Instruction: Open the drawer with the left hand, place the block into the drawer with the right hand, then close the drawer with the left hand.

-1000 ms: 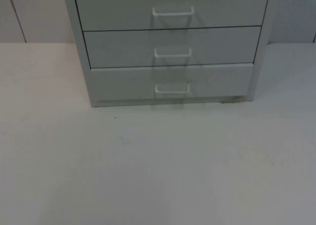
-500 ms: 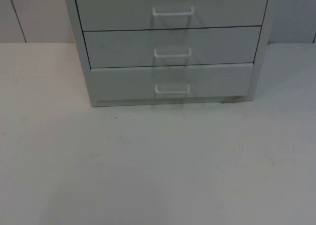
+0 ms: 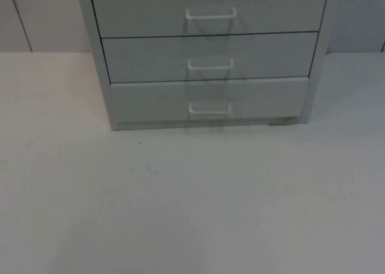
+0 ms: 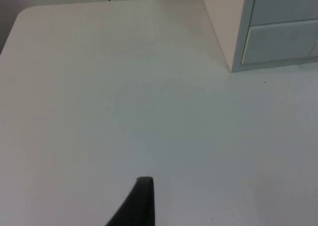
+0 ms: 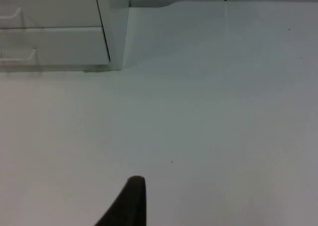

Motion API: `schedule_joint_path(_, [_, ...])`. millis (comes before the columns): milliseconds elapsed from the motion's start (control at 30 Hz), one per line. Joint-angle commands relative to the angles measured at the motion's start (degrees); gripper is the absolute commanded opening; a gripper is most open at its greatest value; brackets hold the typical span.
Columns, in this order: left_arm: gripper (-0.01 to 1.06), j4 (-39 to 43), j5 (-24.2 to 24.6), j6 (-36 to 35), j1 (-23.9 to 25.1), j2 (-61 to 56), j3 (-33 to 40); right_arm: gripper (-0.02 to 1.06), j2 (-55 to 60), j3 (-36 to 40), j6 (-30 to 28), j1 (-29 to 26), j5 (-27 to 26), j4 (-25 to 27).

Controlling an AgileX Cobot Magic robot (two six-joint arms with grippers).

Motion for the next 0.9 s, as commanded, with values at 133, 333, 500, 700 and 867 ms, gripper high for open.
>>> schedule_joint_path(133, [1.05, 0.11, -0.58, -0.09, 0.19, -0.19, 0.22, 1.05, -0.24, 0.11, -0.06, -0.33, -0.18, -0.3])
schedule_joint_path(333, [1.05, 0.0, -0.58, -0.09, 0.19, -0.19, 0.22, 1.05, -0.24, 0.11, -0.26, -0.33, -0.18, -0.3])
schedule_joint_path(500, [1.05, 0.0, -0.58, -0.09, 0.19, -0.19, 0.22, 1.05, -0.24, 0.11, -0.26, -0.33, -0.18, -0.3])
schedule_joint_path(700, [1.05, 0.0, -0.58, -0.09, 0.19, -0.19, 0.22, 1.05, -0.24, 0.11, -1.08, -0.33, -0.18, -0.3])
schedule_joint_path(867, [1.05, 0.01, -0.58, -0.09, 0.19, -0.19, 0.22, 1.05, -0.24, 0.11, -1.08, -0.33, -0.18, -0.3])
